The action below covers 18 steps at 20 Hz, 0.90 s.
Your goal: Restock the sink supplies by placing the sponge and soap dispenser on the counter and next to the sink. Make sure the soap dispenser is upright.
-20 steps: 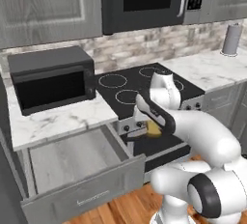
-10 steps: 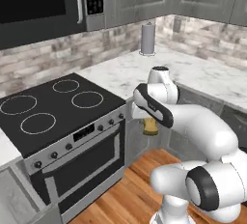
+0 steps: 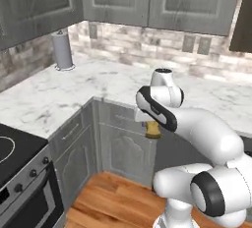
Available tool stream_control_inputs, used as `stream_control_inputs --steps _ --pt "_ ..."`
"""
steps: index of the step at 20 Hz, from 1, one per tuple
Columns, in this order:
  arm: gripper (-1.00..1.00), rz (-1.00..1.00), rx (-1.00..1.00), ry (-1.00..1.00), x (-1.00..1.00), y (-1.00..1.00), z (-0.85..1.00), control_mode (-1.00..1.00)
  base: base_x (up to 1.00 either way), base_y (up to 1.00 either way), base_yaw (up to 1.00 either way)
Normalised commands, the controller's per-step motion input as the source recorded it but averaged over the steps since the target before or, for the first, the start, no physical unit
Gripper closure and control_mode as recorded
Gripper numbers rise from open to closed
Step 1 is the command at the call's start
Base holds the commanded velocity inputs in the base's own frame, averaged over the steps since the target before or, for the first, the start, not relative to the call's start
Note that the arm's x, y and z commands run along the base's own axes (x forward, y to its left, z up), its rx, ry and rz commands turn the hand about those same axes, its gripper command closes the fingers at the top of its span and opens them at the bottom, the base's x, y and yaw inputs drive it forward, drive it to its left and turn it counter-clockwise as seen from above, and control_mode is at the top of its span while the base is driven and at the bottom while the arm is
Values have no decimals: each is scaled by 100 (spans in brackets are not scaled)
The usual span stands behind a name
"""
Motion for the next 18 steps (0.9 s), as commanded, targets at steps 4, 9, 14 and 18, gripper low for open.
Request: stream_control_inputs --steps 4,9,14,18 --pt "100 0 0 0 0 0 0 100 13 -62 -67" --pt "100 0 0 0 0 0 0 100 16 -75 -64" --pt "100 0 0 0 0 0 0 100 37 -93 -50" --pt "100 0 0 0 0 0 0 100 45 -68 -37"
